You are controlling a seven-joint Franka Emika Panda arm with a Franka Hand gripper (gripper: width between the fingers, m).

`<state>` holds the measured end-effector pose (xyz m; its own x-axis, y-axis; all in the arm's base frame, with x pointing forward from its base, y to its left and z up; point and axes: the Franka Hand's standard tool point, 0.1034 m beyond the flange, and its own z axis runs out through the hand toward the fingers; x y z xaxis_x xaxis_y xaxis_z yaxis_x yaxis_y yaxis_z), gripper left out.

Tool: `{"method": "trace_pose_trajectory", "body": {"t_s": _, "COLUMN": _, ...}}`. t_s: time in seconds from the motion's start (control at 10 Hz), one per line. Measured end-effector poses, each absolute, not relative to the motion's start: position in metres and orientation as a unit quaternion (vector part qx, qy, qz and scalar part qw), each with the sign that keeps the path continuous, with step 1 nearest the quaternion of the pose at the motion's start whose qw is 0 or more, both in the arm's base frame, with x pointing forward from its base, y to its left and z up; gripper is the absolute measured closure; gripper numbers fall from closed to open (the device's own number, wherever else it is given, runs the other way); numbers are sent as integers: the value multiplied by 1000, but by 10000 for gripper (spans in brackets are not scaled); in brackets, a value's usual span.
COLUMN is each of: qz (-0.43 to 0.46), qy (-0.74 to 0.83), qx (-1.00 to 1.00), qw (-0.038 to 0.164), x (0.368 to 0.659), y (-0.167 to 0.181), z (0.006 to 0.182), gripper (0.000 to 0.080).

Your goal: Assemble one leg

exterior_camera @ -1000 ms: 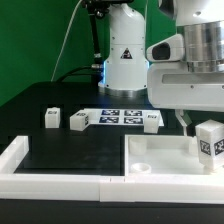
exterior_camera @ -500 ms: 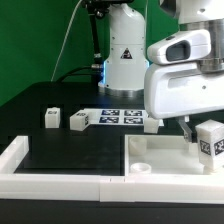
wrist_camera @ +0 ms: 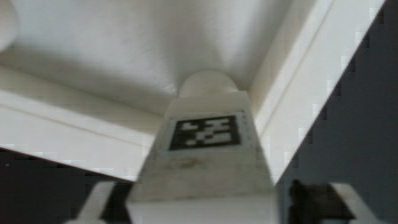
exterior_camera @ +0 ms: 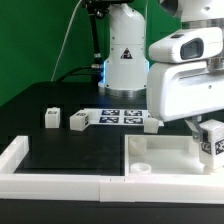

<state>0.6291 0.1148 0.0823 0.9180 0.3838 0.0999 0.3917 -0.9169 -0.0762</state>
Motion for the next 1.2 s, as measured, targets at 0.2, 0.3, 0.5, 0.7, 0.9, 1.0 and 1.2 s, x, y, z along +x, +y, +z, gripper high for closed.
{"method": "trace_pose_trajectory", "body": {"t_s": 0.2, "qz": -37, "qy": -108, "qx": -992, "qw": 55, "x": 629, "y": 116, "z": 82, "gripper": 509}}
{"method": "trace_pose_trajectory", "body": {"t_s": 0.3, "qz": -34, "qy": -47, "qx": -997, "qw": 57, "x": 629, "y": 115, "z": 82, "gripper": 509}}
{"method": "trace_pose_trajectory", "body": {"t_s": 0.5, "qz": -30, "qy": 135, "qx": -988, "qw": 66, "x": 628, "y": 113, "z": 81, "gripper": 509}}
{"method": "trace_pose_trajectory", "body": {"t_s": 0.7, "qz": -13, "qy": 368, "qx": -927, "qw": 73, "x": 628, "y": 111, "z": 80, "gripper": 509}}
{"method": "trace_pose_trajectory", "body": {"t_s": 0.9, "qz": 0, "qy": 506, "qx": -860, "qw": 71, "x": 627, "y": 110, "z": 79, "gripper": 509}}
{"method": "trace_pose_trajectory", "body": {"t_s": 1.0, "qz": 6, "qy": 548, "qx": -833, "qw": 71, "x": 627, "y": 109, "z": 79, "gripper": 509}}
{"method": "trace_pose_trajectory", "body": {"t_s": 1.2, "qz": 15, "qy": 617, "qx": -784, "qw": 71, "x": 626, "y": 109, "z": 79, "gripper": 509}}
